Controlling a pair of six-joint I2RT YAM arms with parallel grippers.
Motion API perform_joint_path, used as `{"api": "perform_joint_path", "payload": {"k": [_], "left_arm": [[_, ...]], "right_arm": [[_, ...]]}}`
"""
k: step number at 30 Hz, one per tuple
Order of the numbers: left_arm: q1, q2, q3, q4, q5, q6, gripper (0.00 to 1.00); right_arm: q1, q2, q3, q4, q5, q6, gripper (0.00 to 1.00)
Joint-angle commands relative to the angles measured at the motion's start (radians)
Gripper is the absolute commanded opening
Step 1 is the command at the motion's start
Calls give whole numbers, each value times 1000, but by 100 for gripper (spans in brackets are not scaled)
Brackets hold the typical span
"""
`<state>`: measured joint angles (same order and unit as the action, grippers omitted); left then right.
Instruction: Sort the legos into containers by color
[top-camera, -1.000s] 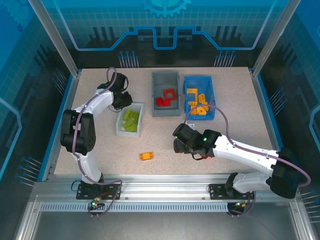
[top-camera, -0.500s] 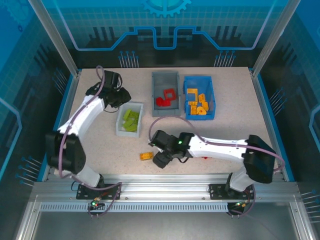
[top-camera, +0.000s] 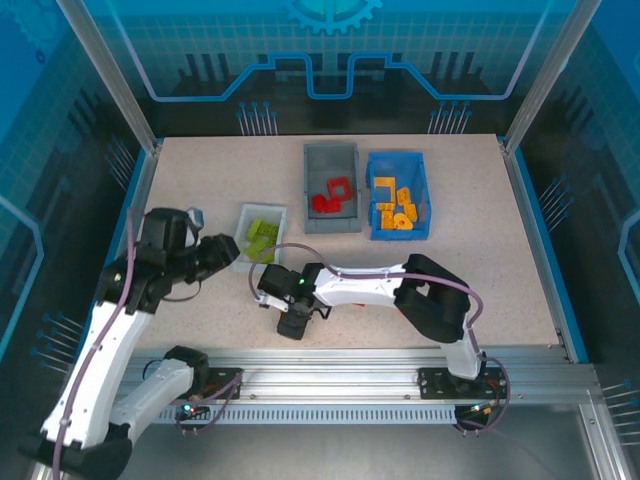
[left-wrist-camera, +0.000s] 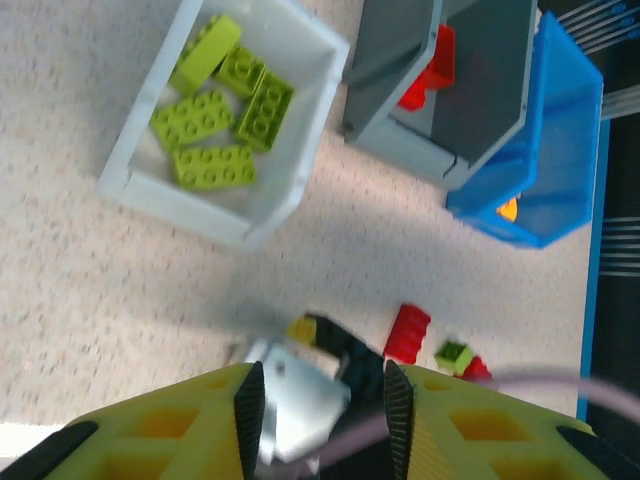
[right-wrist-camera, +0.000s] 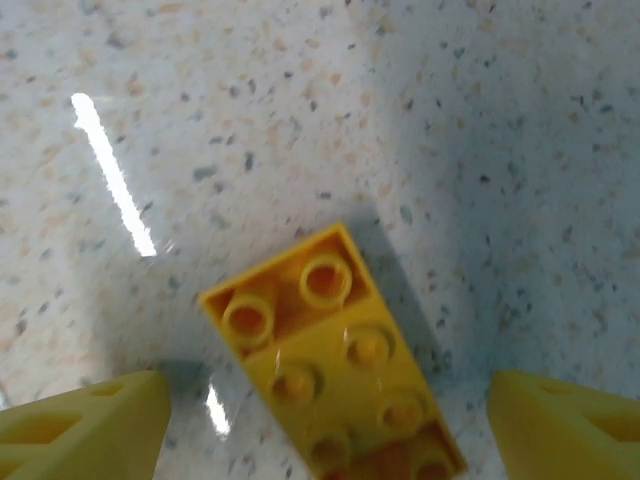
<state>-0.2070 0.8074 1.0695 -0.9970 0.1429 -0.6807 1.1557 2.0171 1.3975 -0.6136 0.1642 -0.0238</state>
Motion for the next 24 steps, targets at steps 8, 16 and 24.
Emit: {"api": "perform_joint_path", "payload": {"k": [8, 16, 24], "left_arm": [[0, -97, -67, -91, 182, -63, 40], [-20, -91, -131, 61, 322, -116, 40], [-207, 27, -103, 296, 272, -203, 41]], "right_arm": [[-45, 84, 81, -67, 3, 50, 54], [-72, -85, -12, -8, 24, 151, 31], [-263, -490, -176, -49, 156, 327, 26]]}}
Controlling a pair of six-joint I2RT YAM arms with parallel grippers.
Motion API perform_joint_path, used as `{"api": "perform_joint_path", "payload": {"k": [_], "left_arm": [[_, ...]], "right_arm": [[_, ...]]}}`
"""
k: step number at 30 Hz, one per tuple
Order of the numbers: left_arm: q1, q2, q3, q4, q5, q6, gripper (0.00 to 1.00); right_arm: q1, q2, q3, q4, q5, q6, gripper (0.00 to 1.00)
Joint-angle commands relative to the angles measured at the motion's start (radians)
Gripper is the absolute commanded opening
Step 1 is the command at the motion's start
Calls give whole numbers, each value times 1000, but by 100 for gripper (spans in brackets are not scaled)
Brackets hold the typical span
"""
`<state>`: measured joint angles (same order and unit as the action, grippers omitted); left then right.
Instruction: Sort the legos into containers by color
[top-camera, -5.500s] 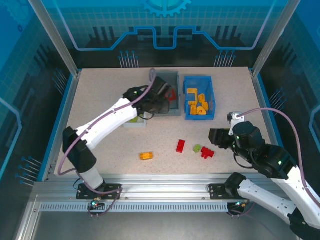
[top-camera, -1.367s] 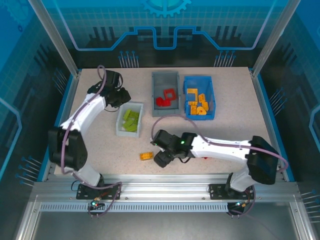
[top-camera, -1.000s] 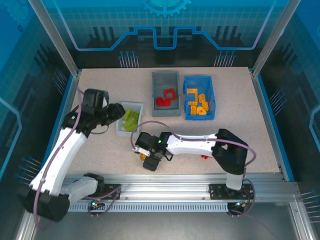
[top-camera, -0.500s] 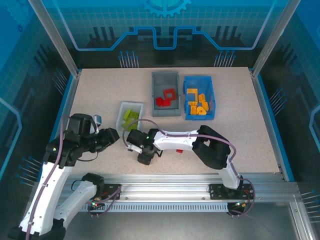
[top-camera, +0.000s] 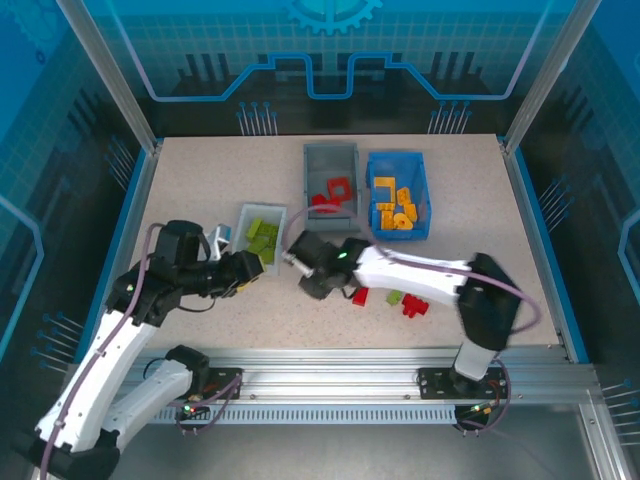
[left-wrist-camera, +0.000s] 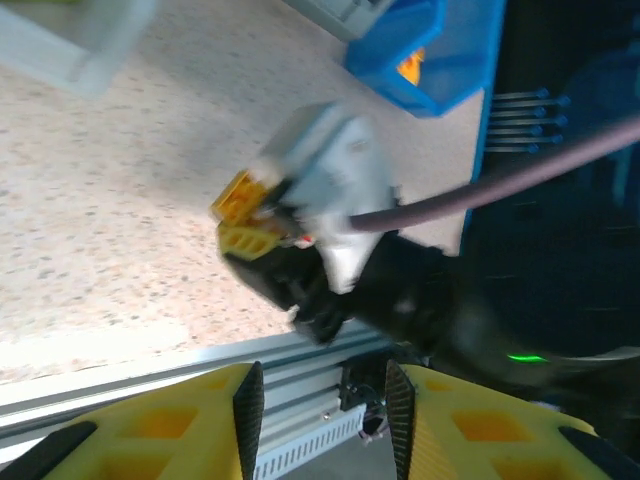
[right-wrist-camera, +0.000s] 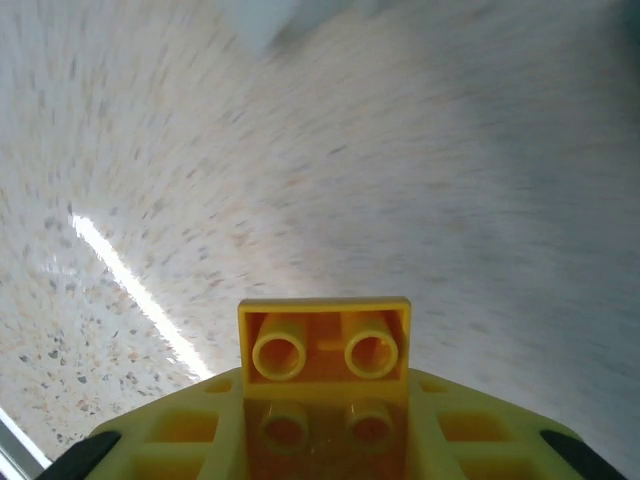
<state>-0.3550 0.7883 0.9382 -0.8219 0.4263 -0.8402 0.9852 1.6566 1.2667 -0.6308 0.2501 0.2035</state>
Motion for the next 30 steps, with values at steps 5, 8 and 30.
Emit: {"api": "perform_joint_path", "payload": {"k": [5, 8, 30], "left_arm": [[-234, 215, 137, 226, -181, -11, 40], [-350, 330, 240, 243, -323, 50, 40], [-572, 615, 399, 323, -562, 160, 39]], "right_arm": [[-380, -229, -77, -66, 39, 165, 27], [-531, -171, -33, -58, -14, 195, 28], [-725, 567, 746, -348, 152, 248, 43]]}}
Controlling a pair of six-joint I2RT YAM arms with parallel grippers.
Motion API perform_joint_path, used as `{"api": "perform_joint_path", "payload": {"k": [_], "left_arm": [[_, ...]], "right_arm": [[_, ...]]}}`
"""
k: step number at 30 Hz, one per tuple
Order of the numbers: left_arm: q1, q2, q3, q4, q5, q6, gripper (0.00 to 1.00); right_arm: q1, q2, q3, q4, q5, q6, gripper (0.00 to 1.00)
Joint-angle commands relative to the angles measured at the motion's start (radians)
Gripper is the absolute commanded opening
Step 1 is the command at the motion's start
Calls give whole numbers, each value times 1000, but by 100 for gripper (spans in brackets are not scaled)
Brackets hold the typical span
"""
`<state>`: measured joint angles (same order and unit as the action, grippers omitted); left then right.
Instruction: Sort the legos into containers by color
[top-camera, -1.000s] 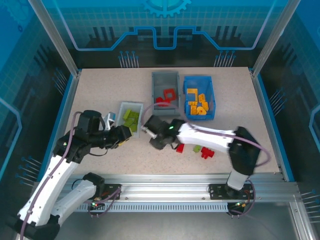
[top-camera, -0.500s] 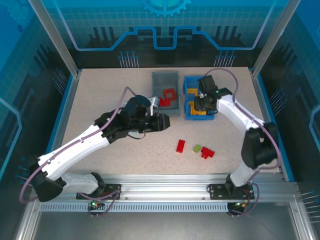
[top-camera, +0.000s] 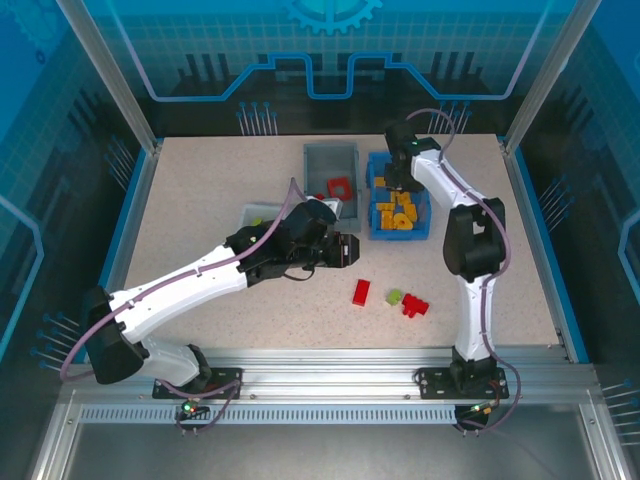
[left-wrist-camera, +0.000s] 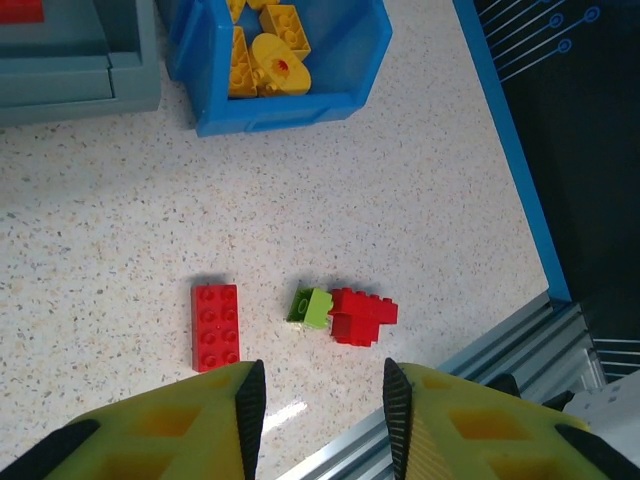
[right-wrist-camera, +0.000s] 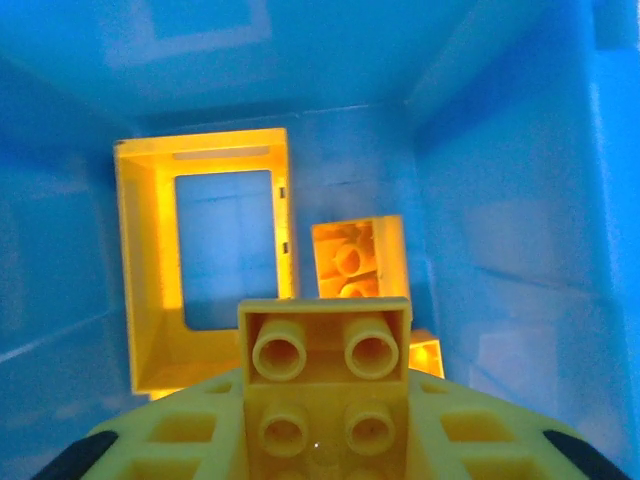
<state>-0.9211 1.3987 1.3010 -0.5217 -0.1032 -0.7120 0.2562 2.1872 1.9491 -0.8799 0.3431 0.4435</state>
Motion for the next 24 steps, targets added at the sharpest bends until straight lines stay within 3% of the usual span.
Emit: {"api": "perform_joint_path", "payload": {"k": [1, 5, 13, 19, 24], "left_arm": [[-6, 4, 37, 19, -36, 33, 39], [-5, -2, 30, 2, -44, 37, 40], [-6, -24, -37, 0, -39, 28, 41], [-26, -11, -82, -9, -37, 41, 43], [-71, 59, -78, -23, -51, 66, 46]], "right_arm": [[9, 39, 72, -99, 60, 3, 46], [45, -7, 70, -72, 68, -31, 57], [121, -219, 1, -47, 110, -26, 56], [169, -538, -269, 18, 101, 9, 51], [231, -846, -555, 7, -16, 58, 51]]}}
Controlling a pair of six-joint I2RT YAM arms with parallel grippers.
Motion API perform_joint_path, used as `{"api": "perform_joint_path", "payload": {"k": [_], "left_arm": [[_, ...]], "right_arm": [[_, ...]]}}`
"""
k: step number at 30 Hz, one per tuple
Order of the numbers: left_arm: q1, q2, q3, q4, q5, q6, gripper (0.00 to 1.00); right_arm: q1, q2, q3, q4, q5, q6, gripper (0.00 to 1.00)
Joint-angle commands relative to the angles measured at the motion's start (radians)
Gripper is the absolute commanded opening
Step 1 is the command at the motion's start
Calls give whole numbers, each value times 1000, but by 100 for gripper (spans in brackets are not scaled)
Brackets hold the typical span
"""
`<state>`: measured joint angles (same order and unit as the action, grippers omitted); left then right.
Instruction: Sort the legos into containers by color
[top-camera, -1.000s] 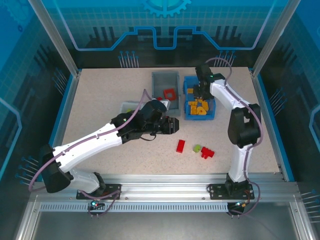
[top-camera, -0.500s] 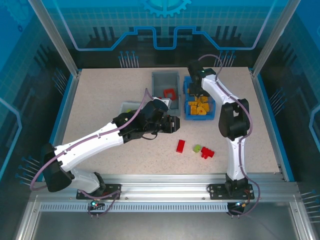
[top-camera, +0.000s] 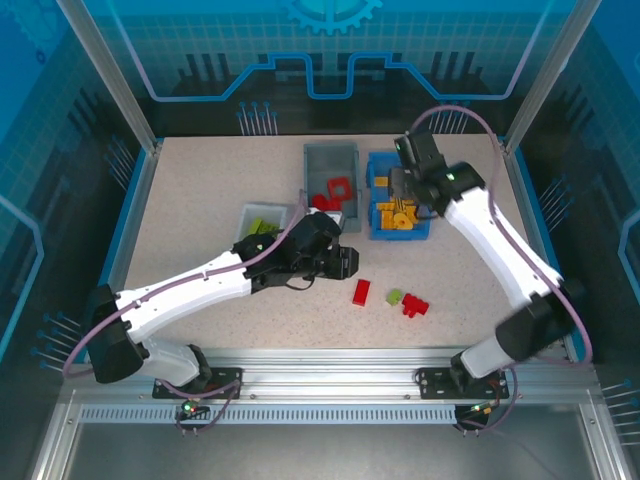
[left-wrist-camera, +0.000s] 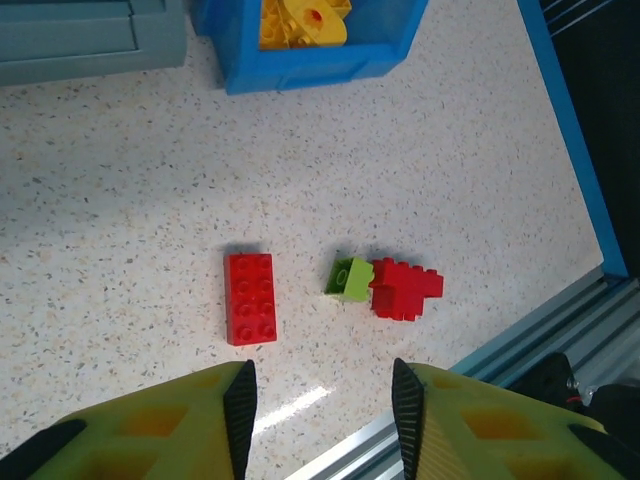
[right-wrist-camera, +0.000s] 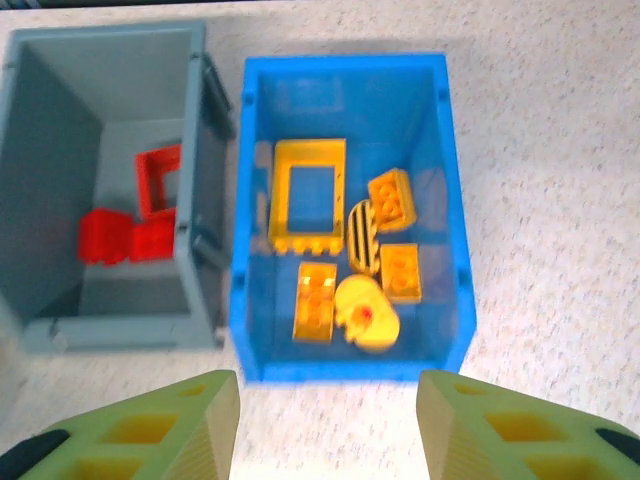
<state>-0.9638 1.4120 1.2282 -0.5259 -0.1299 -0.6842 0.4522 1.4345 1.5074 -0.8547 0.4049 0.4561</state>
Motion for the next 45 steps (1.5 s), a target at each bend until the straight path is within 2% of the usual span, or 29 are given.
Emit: {"api": "perform_joint_path", "payload": {"k": [1, 5, 9, 14, 19, 24, 32, 35, 38, 41, 45], "left_arm": [[-37, 66, -2, -22, -31, 43, 47], [-64, 192, 25, -44, -48, 61, 54], [-79, 344, 94, -78, -68, 68, 60], [-79, 482, 173, -98, -95, 67, 67], [-78, 589, 236, -117, -119, 75, 66], [-67, 657, 255, -117, -139, 66, 59], [-62, 682, 248, -81, -165, 64, 31], [-57, 634, 248, -98, -208, 63, 25], [-8, 541, 251, -118, -202, 67, 24], [79, 466, 277, -135, -169, 90, 24], [202, 461, 372, -151, -123, 157, 24]], "right_arm": [[49, -151, -159, -29, -109, 60, 51], [106, -420, -351, -82, -235, 147, 58], [118, -688, -533, -34, -455, 229, 66], [120, -839, -610, -100, -511, 294, 68], [121, -856, -610, -116, -515, 314, 65], [124, -835, -607, -93, -518, 319, 64], [129, -833, -618, -89, -518, 316, 62], [129, -835, -612, -89, -520, 302, 62], [132, -827, -598, -82, -519, 278, 61], [135, -801, -589, -54, -517, 256, 60], [149, -740, -572, 7, -497, 236, 60]]}}
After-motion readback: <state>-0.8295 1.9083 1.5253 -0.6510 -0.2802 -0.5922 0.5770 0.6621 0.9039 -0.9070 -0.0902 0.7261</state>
